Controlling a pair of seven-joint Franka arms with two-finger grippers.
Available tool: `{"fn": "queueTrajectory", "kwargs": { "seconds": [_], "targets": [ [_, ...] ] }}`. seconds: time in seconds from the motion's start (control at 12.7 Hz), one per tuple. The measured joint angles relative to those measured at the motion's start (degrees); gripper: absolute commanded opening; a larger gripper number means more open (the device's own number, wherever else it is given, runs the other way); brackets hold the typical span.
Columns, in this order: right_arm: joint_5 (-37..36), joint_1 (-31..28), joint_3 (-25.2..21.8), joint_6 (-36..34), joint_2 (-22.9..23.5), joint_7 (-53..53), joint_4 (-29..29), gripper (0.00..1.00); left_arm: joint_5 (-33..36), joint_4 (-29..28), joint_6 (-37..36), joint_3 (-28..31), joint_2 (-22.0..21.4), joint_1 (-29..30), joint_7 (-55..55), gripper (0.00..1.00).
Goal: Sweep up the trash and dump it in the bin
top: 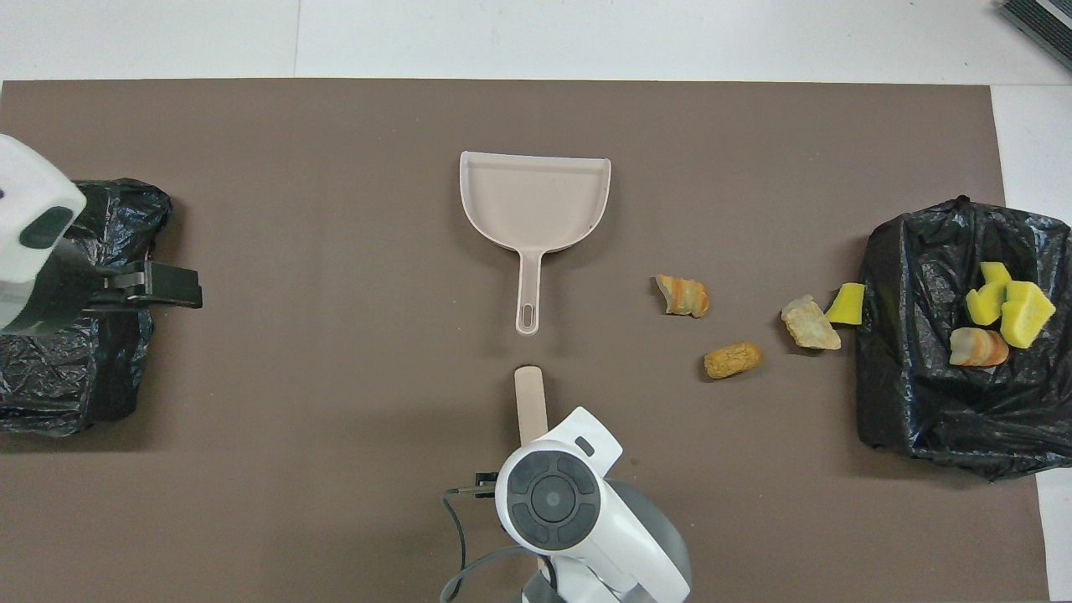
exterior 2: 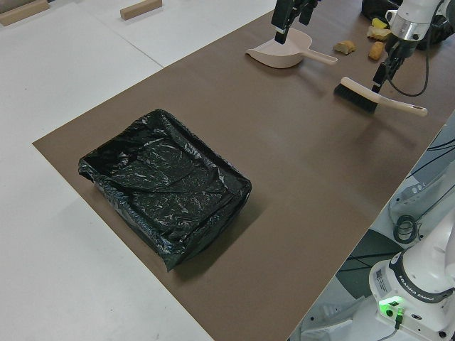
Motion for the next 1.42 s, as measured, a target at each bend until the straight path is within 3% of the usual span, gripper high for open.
{"fn": "queueTrajectory", "kwargs": {
  "seconds": [0.16,0.47,0.63,0.87,1.18,1.42],
  "targets": [
    [0.19,1.11,0.00,0.10,-2.15,0.68,-3.15,0.76,-0.64,-0.61,2.94,-0.08,2.22,-2.82,-1.01,1.00],
    [0.29,2.41,0.00,1.94,-2.80,0.97,-5.98,0.68,-0.88,-0.66,9.80,-0.19,5.77,-9.35,-1.74,1.00],
    [0.30,2.49,-0.01,2.07,-2.79,0.97,-6.21,0.49,-0.90,-0.49,13.61,-0.25,7.65,-12.61,-2.92,1.00],
    [0.31,3.47,-0.01,2.23,-2.70,0.97,-6.32,0.04,-0.88,1.67,18.02,-0.32,12.80,-16.91,-6.03,1.00],
    [0.31,4.00,-0.12,2.45,-2.40,0.96,-5.50,0.00,0.55,3.22,25.54,-0.38,22.67,-24.19,-10.75,1.00],
    [0.32,2.61,-0.65,-2.87,-2.68,0.97,-2.42,0.00,0.57,4.69,29.18,-0.40,27.82,-26.90,-10.94,1.00]
  ]
}}
